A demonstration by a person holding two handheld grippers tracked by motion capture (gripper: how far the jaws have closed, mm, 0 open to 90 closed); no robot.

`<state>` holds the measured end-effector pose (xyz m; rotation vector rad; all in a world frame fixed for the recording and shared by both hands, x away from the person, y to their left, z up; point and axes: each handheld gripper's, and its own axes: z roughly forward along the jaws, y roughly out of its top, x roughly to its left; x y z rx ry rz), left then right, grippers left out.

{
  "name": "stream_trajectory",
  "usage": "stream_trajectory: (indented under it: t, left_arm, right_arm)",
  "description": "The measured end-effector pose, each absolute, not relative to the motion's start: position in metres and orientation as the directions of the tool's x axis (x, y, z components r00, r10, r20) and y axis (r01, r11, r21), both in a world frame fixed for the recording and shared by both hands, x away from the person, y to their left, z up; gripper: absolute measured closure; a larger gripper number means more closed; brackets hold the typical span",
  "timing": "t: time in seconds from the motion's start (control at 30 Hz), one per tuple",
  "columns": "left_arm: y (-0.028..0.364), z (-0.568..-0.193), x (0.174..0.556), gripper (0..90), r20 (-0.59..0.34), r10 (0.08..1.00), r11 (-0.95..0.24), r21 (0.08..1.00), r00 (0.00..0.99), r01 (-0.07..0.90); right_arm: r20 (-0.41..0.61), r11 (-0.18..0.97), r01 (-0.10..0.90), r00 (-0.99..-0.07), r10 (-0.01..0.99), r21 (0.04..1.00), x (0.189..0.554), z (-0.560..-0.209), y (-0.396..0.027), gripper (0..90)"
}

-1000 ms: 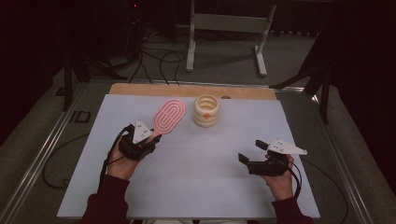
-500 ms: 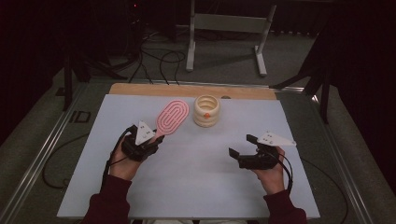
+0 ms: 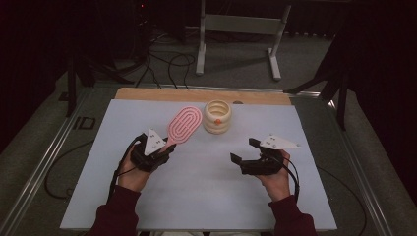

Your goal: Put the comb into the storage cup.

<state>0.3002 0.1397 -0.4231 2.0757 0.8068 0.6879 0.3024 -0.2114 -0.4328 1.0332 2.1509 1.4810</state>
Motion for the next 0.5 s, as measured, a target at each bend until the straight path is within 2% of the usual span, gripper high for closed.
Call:
stream_trajectory:
  t: [0.5]
  left_arm:
    - [0.134,-0.427,0.298,69.8,0.194,0.732,-0.48,0.828,0.654,0.291]
  right_arm:
    - [0.149,0.191,0.367,-0.721,0.676,0.911,0.311,-0.416,-0.178,7.6]
